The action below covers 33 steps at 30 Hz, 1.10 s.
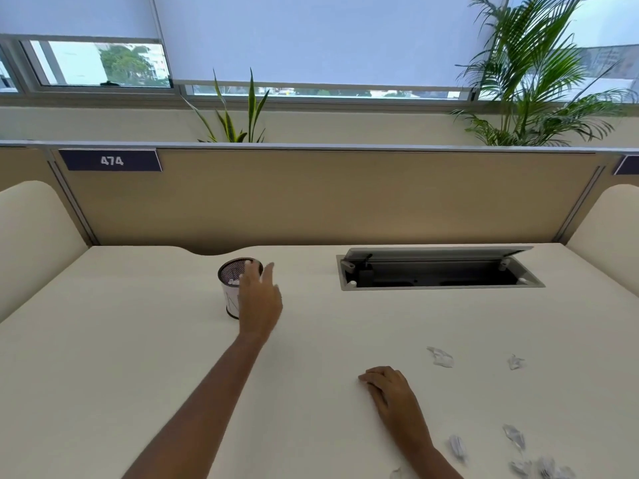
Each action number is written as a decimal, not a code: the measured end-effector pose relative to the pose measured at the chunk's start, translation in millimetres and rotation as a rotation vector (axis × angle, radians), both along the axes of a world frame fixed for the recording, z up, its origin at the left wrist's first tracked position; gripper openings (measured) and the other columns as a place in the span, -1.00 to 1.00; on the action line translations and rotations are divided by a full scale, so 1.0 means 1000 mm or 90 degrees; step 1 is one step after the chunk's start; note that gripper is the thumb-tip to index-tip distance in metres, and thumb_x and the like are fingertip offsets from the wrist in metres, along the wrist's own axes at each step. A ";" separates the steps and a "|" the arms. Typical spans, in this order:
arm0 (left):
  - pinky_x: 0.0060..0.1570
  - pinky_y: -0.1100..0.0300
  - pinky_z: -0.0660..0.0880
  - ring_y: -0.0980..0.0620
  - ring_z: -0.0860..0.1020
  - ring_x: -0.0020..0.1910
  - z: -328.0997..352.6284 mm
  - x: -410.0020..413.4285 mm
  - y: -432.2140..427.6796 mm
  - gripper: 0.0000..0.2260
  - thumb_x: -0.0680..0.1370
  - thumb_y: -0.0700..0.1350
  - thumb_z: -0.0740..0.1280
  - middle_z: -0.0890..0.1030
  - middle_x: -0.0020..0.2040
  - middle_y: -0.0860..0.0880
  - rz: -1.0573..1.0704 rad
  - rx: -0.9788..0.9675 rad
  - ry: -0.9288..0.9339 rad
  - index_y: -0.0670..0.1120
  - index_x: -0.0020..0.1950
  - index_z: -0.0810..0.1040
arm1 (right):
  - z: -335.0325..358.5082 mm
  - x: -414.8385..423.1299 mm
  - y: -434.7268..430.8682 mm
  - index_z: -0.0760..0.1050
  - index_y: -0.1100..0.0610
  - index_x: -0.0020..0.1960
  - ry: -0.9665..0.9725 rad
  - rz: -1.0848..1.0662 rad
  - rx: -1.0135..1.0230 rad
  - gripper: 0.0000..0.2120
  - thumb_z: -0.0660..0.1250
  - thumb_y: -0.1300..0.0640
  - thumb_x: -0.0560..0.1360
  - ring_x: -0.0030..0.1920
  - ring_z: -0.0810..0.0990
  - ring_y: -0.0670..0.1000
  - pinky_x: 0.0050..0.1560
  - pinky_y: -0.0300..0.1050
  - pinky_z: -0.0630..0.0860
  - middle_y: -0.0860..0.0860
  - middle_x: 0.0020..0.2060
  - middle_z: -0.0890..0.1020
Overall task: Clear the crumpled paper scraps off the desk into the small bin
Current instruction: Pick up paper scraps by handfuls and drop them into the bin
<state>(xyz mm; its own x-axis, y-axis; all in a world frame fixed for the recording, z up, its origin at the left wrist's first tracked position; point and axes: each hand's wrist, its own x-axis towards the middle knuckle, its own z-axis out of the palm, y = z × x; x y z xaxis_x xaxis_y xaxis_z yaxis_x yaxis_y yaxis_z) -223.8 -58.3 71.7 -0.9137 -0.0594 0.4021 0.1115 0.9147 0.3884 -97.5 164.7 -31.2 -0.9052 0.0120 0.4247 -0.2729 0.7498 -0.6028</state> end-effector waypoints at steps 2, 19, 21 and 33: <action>0.13 -0.16 0.48 -0.33 0.50 0.23 -0.016 0.018 0.016 -0.65 0.42 -0.23 0.24 0.55 0.20 -0.34 -0.056 -0.062 -0.036 -0.26 0.18 0.56 | 0.004 -0.002 0.004 0.57 0.07 -0.13 0.001 -0.041 0.000 -0.78 0.14 0.15 0.41 -0.11 0.41 -0.12 0.00 -0.60 0.24 0.03 -0.18 0.65; 0.49 0.13 0.04 -0.09 0.10 0.53 -0.085 0.088 0.067 -0.15 0.30 0.16 -0.37 0.12 0.53 -0.16 -0.163 -0.119 -0.247 -0.10 0.48 0.21 | 0.031 -0.025 0.085 0.45 0.19 0.22 -0.221 -0.248 0.149 -0.70 0.26 0.29 0.49 0.19 0.41 0.26 0.14 0.09 0.39 0.20 0.21 0.52; 0.51 0.18 -0.11 0.00 -0.04 0.55 -0.081 0.089 0.065 -0.09 0.23 0.16 -0.45 -0.02 0.56 -0.08 -0.165 -0.107 -0.269 -0.06 0.52 0.07 | 0.029 -0.022 0.079 0.48 0.21 0.17 -0.221 -0.236 0.130 -0.72 0.24 0.34 0.48 0.16 0.41 0.23 0.05 0.02 0.41 0.21 0.17 0.53; 0.07 0.41 0.32 0.00 0.52 0.19 -0.050 0.108 0.097 -0.75 0.62 -0.18 0.11 0.57 0.20 -0.09 -0.105 0.464 -0.270 -0.14 0.22 0.50 | 0.049 -0.019 0.007 0.59 0.26 -0.04 -0.166 -0.085 -0.064 -0.77 0.27 0.47 0.40 -0.02 0.58 0.09 -0.10 -0.53 0.36 0.19 -0.07 0.64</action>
